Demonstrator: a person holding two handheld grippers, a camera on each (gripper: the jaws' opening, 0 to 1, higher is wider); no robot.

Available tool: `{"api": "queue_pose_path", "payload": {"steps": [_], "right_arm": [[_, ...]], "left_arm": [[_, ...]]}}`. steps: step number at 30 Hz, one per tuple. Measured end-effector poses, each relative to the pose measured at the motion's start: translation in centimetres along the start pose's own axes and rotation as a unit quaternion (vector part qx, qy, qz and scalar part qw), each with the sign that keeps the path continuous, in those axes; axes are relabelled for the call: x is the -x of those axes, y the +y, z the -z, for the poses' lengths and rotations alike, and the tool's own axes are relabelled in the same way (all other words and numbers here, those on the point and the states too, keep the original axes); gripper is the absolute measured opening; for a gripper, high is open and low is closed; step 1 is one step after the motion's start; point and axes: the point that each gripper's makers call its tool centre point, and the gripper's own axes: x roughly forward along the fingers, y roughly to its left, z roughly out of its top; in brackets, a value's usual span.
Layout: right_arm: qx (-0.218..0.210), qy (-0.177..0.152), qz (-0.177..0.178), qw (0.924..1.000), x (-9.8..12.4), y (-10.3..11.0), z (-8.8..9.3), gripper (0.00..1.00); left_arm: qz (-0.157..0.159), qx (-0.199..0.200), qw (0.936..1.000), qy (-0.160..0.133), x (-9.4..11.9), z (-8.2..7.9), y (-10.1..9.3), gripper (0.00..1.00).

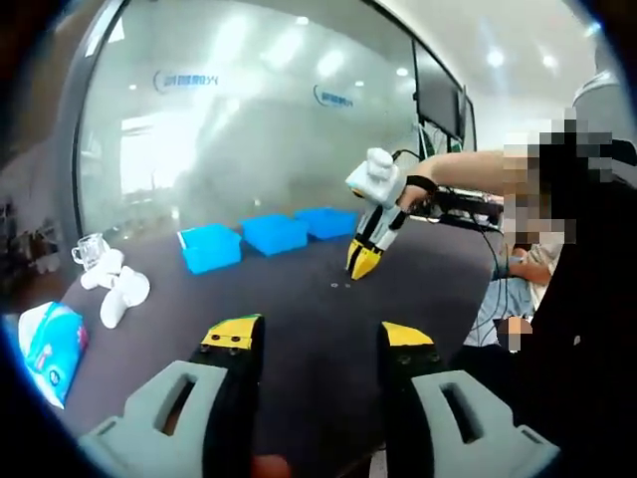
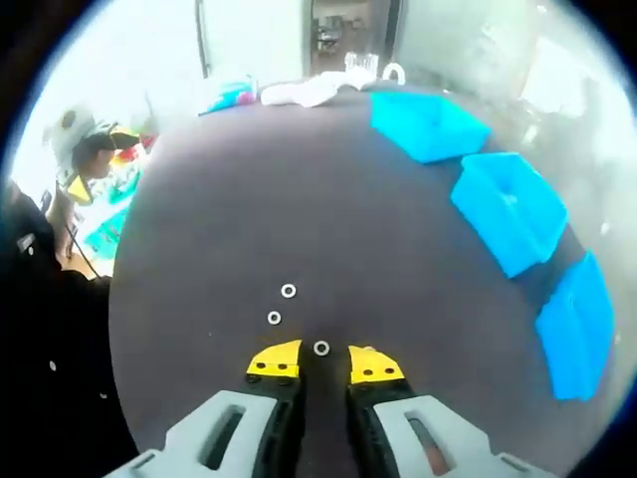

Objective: Sort the screws, nuts, and washers into the corresponding bins

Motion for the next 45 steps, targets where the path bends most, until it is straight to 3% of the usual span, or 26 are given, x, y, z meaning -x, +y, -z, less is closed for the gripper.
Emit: {"api": "queue_pose_path", "payload": {"steps": [3, 7, 17, 23, 28, 33, 35, 45], "right_arm": [[0.002, 0.003, -0.004, 1.0, -0.1, 0.0, 0.0, 0.1], [0.017, 0.008, -0.002, 0.9998, -0.1, 0.4, -0.1, 0.01], [0.037, 0.008, 0.005, 0.9993, 0.3, 1.0, -0.2, 0.01], [0.039, -0.012, 0.012, 0.9991, 1.2, 1.5, -0.4, 0.01], [0.028, -0.05, 0.023, 0.9981, 2.4, 1.7, -0.5, 0.01], [0.033, -0.125, 0.048, 0.9904, 3.7, 1.4, -1.2, 0.01], [0.011, -0.144, 0.052, 0.9881, 4.1, 1.5, -1.1, 0.01], [-0.026, -0.263, 0.123, 0.9564, 7.1, 0.8, -0.9, 0.01]], "left_arm": [[0.002, 0.0, 1.0, 0.0, -0.1, 0.0, -0.1, 0.45], [0.0, -0.002, 1.0, 0.0, -0.1, -0.1, -0.1, 0.45], [0.002, 0.003, 1.0, -0.004, 0.6, -0.2, -0.4, 0.45], [-0.001, 0.003, 1.0, -0.007, 0.9, -0.3, -0.3, 0.45], [-0.004, 0.003, 0.9999, -0.012, 1.1, -0.6, -0.1, 0.45], [-0.013, 0.005, 0.9997, -0.02, 1.2, -1.0, 0.4, 0.44], [-0.015, 0.007, 0.9996, -0.023, 1.3, -1.2, 0.5, 0.43], [-0.02, 0.008, 0.9991, -0.035, 1.4, -1.9, 0.9, 0.43]]}}
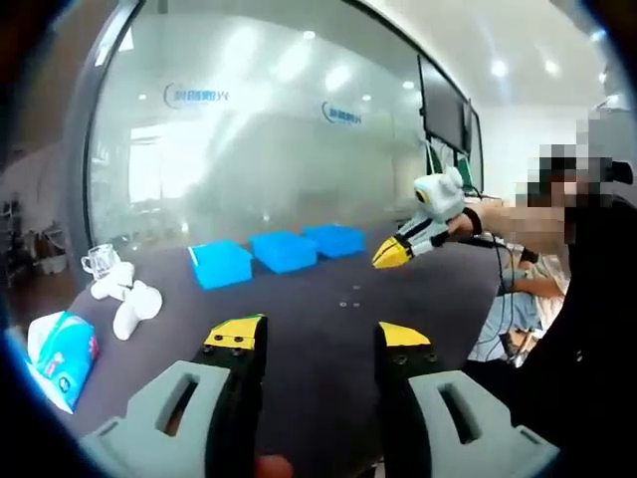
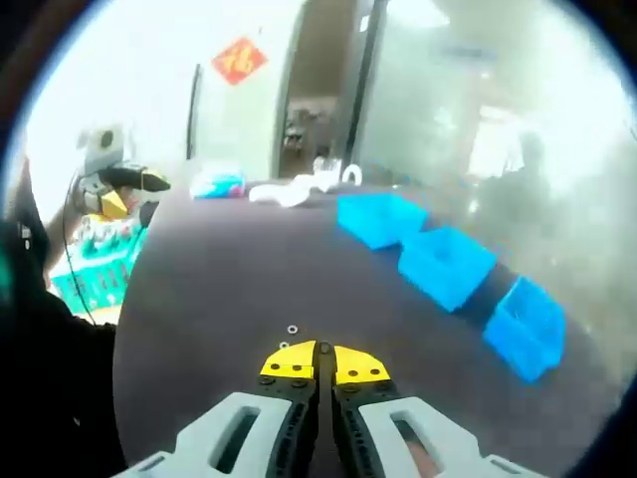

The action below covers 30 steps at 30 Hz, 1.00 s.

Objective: Sort the screws, nuts, and washers into the corresponding bins

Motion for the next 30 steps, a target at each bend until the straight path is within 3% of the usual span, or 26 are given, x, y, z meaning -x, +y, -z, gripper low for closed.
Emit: {"api": "queue_pose_path", "payload": {"steps": [8, 14, 18, 24, 30], "right_arm": [[-0.039, -0.075, 0.06, 0.9946, 1.7, -0.7, -0.5, 0.01], [-0.071, -0.124, 0.101, 0.9846, 3.1, -1.0, -1.3, 0.01], [-0.106, -0.158, 0.126, 0.9736, 4.0, -1.5, -1.9, 0.01], [-0.106, -0.178, 0.144, 0.9677, 3.9, -3.0, -3.8, 0.01], [-0.079, -0.173, 0.155, 0.9695, 2.7, -4.9, -6.0, 0.01]], "left_arm": [[-0.004, 0.003, 1.0, -0.006, -0.1, -0.6, 0.2, 0.43], [-0.004, 0.003, 1.0, -0.008, -0.2, -0.9, 0.0, 0.43], [-0.007, 0.003, 0.9999, -0.009, -0.2, -0.9, 0.1, 0.42], [-0.007, 0.0, 0.9999, -0.011, 0.1, -1.0, 0.2, 0.42], [-0.008, -0.002, 0.9999, -0.013, 0.5, -1.0, 0.1, 0.42]]}}
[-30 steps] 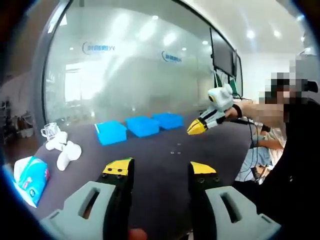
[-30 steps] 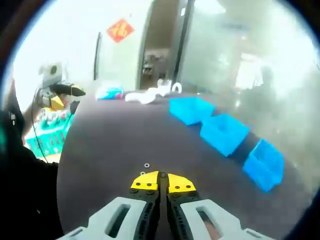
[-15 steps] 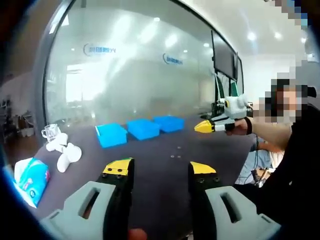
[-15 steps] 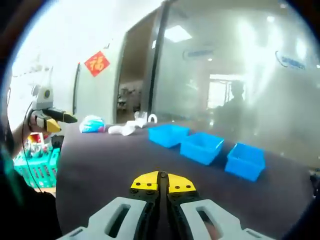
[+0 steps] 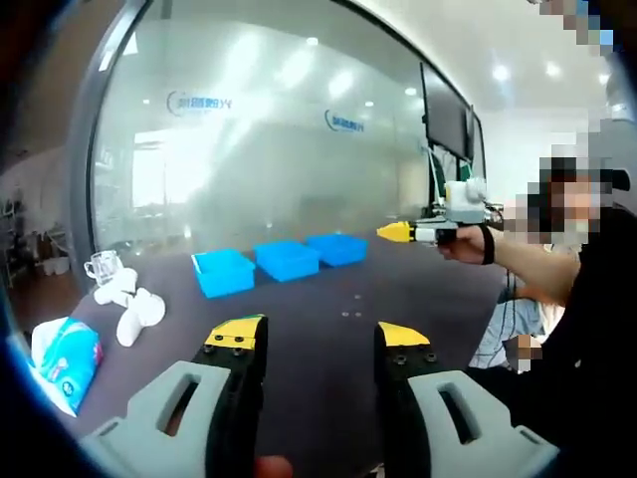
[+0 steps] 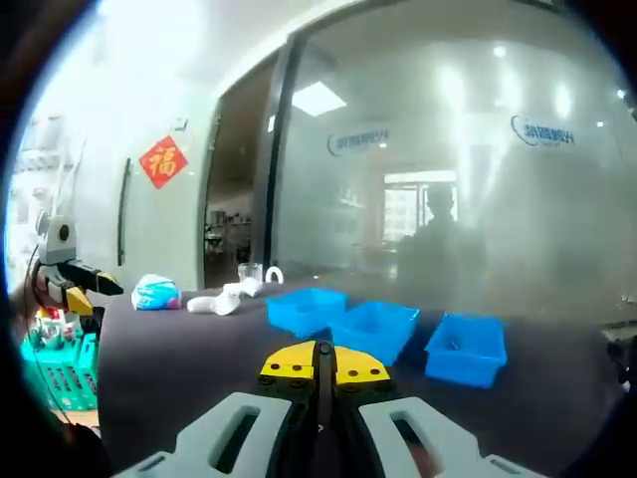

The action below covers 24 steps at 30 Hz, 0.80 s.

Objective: Sort the screws, nuts, and washers into the corresponding bins

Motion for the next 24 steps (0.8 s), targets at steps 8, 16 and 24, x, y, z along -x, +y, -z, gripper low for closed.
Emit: {"api": "queue_pose_path", "payload": {"steps": [8, 16, 24], "right_arm": [[0.016, 0.005, -0.001, 0.9999, -5.0, -1.0, -1.4, 0.01], [0.035, 0.013, 0.014, 0.9992, -9.9, -2.1, -2.1, 0.01], [0.051, 0.036, 0.026, 0.9977, -12.3, -3.9, -1.5, 0.01]], "left_arm": [[-0.005, -0.001, 1.0, 0.001, 0.6, 0.2, 0.2, 0.42], [-0.011, 0.001, 0.9999, 0.006, 0.9, 0.8, 0.4, 0.42], [-0.016, -0.001, 0.9999, 0.002, 1.3, 0.4, 0.6, 0.42]]}}
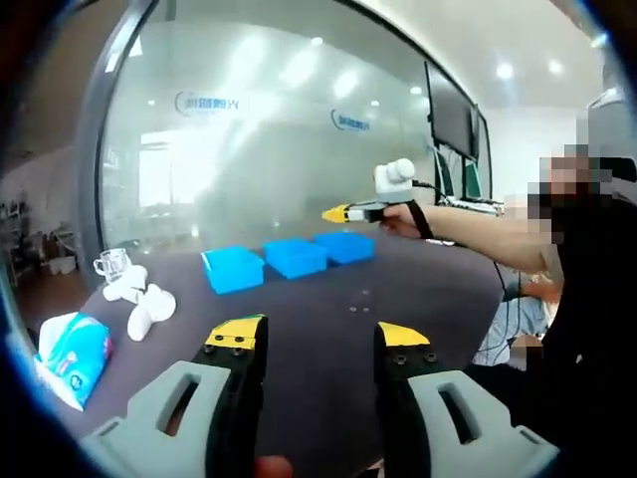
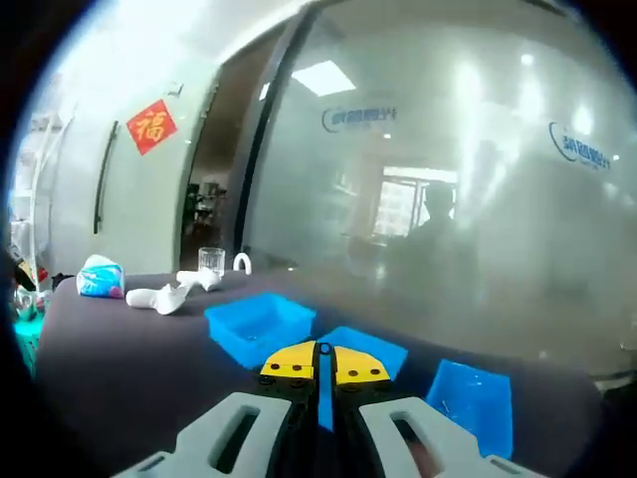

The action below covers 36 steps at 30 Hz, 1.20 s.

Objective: Sort the screws, nuts, and washers into the corresponding bins

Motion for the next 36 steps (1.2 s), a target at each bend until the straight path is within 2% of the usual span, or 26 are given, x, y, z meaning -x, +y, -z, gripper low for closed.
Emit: {"api": "queue_pose_path", "payload": {"steps": [7, 14, 23, 25, 28, 36], "right_arm": [[-0.015, 0.014, 0.014, 0.9997, -2.5, -1.2, 0.1, 0.01], [0.001, 0.035, 0.018, 0.9992, -4.6, -1.5, 0.5, 0.01], [-0.005, 0.045, 0.012, 0.9989, -5.6, -1.1, 1.0, 0.02], [-0.003, 0.046, 0.008, 0.9989, -5.6, -0.7, 1.0, 0.04], [0.008, 0.041, -0.002, 0.9991, -5.4, -0.1, 0.7, 0.14], [0.022, 0.032, -0.017, 0.9991, -2.9, 1.3, 0.8, 0.15]], "left_arm": [[0.0, 0.001, 1.0, -0.006, -0.3, -0.6, 0.0, 0.42], [-0.011, 0.006, 0.9999, -0.006, -0.2, -0.7, 0.4, 0.42], [-0.017, 0.009, 0.9998, -0.007, 0.1, -0.8, 0.7, 0.42], [-0.017, 0.009, 0.9998, -0.007, 0.1, -0.8, 0.7, 0.42], [-0.017, 0.009, 0.9998, -0.007, 0.2, -0.8, 0.7, 0.42], [-0.014, 0.01, 0.9998, -0.009, 0.2, -0.8, 0.6, 0.42]]}}
